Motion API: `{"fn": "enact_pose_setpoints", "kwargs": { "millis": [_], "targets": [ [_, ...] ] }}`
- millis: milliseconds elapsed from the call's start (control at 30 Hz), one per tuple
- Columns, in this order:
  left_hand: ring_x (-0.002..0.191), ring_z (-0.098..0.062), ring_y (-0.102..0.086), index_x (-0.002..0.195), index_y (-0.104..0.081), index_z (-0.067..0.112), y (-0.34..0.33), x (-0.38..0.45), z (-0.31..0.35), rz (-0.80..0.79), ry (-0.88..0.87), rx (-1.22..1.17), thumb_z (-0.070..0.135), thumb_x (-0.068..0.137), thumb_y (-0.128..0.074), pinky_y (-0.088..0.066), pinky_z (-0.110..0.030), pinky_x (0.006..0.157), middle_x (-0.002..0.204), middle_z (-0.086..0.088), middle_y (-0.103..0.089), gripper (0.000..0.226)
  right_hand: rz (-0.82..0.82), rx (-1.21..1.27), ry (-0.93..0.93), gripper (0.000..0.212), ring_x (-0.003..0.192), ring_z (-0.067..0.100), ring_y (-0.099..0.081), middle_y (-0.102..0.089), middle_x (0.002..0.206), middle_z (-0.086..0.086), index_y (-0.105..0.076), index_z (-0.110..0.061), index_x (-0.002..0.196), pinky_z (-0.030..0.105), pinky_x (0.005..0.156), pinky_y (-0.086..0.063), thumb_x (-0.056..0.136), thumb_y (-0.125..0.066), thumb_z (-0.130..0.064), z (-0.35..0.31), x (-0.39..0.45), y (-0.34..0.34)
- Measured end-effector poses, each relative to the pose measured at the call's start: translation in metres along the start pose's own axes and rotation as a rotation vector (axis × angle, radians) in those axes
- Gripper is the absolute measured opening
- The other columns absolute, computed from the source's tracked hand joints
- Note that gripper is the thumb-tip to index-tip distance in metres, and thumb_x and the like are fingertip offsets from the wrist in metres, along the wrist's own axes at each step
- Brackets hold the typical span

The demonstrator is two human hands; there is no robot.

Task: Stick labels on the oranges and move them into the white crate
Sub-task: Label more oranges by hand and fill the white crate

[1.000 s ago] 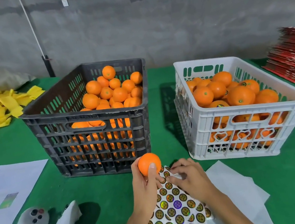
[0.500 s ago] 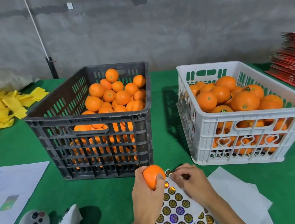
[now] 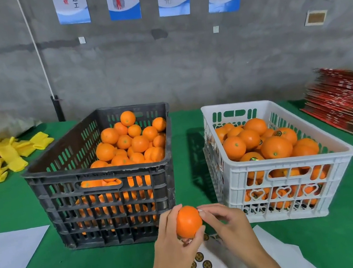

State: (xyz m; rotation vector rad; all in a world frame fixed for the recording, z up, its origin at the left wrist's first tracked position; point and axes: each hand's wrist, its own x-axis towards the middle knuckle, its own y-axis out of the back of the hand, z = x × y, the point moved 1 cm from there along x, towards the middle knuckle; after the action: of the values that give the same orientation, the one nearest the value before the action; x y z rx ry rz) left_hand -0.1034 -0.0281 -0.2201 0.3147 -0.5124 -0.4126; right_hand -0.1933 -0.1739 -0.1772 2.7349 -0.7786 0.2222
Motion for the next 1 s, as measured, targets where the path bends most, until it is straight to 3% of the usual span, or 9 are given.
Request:
{"fn": "enact_pose_setpoints", "kwargs": {
  "millis": [167, 233, 300, 433, 567, 667, 733, 800, 1000],
  "targets": [
    [0.102, 0.013, -0.058, 0.129, -0.038, 0.063, -0.014, 0.012, 0.028, 0.078, -0.091, 0.020, 0.045, 0.078, -0.081, -0.052, -0.007, 0.073, 0.130, 0.030, -0.037, 0.068, -0.025, -0.273, 0.051, 0.038, 0.125, -0.002, -0.056, -0.063, 0.137, -0.017, -0.060, -0.040, 0.136, 0.023, 0.107, -0.047, 0.103, -0.046, -0.054, -0.021, -0.005, 0.002],
    [0.087, 0.011, -0.061, 0.130, -0.038, 0.062, -0.020, 0.025, 0.044, 0.086, -0.118, 0.031, 0.042, 0.080, -0.080, -0.047, -0.001, 0.071, 0.126, 0.030, -0.037, 0.069, 0.061, -0.385, 0.024, 0.061, 0.127, 0.000, -0.053, -0.054, 0.144, -0.018, -0.041, -0.042, 0.149, 0.016, 0.107, -0.042, 0.095, -0.047, -0.069, -0.036, -0.004, -0.002],
    [0.100, 0.013, -0.057, 0.137, -0.040, 0.055, -0.025, 0.042, 0.066, 0.092, -0.143, -0.019, 0.047, 0.083, -0.073, -0.052, -0.009, 0.083, 0.132, 0.029, -0.035, 0.064, 0.194, -0.390, 0.013, 0.076, 0.125, 0.005, -0.055, -0.053, 0.142, -0.016, -0.035, -0.037, 0.154, 0.018, 0.105, -0.044, 0.088, -0.056, -0.070, -0.055, 0.004, 0.001],
    [0.111, 0.017, -0.048, 0.150, -0.026, 0.050, -0.036, 0.083, 0.118, 0.012, -0.320, 0.010, 0.033, 0.093, -0.072, -0.047, -0.005, 0.086, 0.142, 0.032, -0.025, 0.075, 0.385, -0.463, 0.127, 0.070, 0.111, 0.012, -0.064, -0.064, 0.131, -0.007, -0.042, -0.030, 0.151, 0.029, 0.094, -0.056, 0.091, -0.066, -0.057, -0.090, 0.033, 0.042],
    [0.106, -0.009, -0.063, 0.145, -0.040, 0.035, -0.028, 0.129, 0.171, -0.084, -0.482, 0.125, 0.024, 0.096, -0.064, -0.057, -0.037, 0.087, 0.145, 0.024, -0.033, 0.057, 0.610, -0.755, 0.263, 0.048, 0.096, 0.021, -0.066, -0.069, 0.106, 0.000, -0.054, -0.022, 0.127, 0.037, 0.077, -0.056, 0.097, -0.054, -0.059, -0.115, 0.068, 0.090],
    [0.098, -0.011, -0.064, 0.135, -0.048, 0.031, -0.008, 0.162, 0.187, -0.086, -0.541, 0.330, 0.042, 0.097, -0.059, -0.057, -0.040, 0.078, 0.135, 0.019, -0.038, 0.041, 0.657, -1.052, 0.155, 0.060, 0.135, 0.033, -0.051, -0.057, 0.143, 0.016, -0.049, -0.010, 0.144, 0.042, 0.111, -0.041, 0.103, -0.045, -0.053, -0.120, 0.094, 0.120],
    [0.098, -0.012, -0.064, 0.131, -0.050, 0.030, 0.013, 0.185, 0.183, -0.061, -0.508, 0.444, 0.046, 0.098, -0.055, -0.056, -0.041, 0.075, 0.130, 0.016, -0.043, 0.037, 0.603, -1.171, 0.137, 0.064, 0.153, 0.030, -0.027, -0.034, 0.163, 0.014, -0.042, -0.010, 0.153, 0.042, 0.126, -0.020, 0.105, -0.039, -0.052, -0.122, 0.107, 0.122],
    [0.103, -0.015, -0.063, 0.130, -0.052, 0.028, 0.037, 0.209, 0.171, -0.021, -0.411, 0.526, 0.046, 0.098, -0.055, -0.055, -0.040, 0.078, 0.127, 0.011, -0.049, 0.036, 0.505, -1.155, 0.235, 0.060, 0.153, 0.024, -0.027, -0.037, 0.163, 0.008, -0.048, -0.012, 0.150, 0.039, 0.127, -0.014, 0.105, -0.040, -0.052, -0.127, 0.120, 0.104],
    [0.125, -0.033, -0.055, 0.138, -0.050, 0.015, 0.119, 0.271, 0.087, -0.243, 0.083, 0.850, 0.042, 0.086, -0.072, -0.050, -0.045, 0.098, 0.139, -0.012, -0.053, 0.063, 0.158, -0.824, 0.423, 0.037, 0.130, 0.020, -0.056, -0.067, 0.134, 0.000, -0.073, -0.019, 0.124, 0.033, 0.114, -0.035, 0.100, -0.059, -0.043, -0.156, 0.165, -0.004]
  ]
}}
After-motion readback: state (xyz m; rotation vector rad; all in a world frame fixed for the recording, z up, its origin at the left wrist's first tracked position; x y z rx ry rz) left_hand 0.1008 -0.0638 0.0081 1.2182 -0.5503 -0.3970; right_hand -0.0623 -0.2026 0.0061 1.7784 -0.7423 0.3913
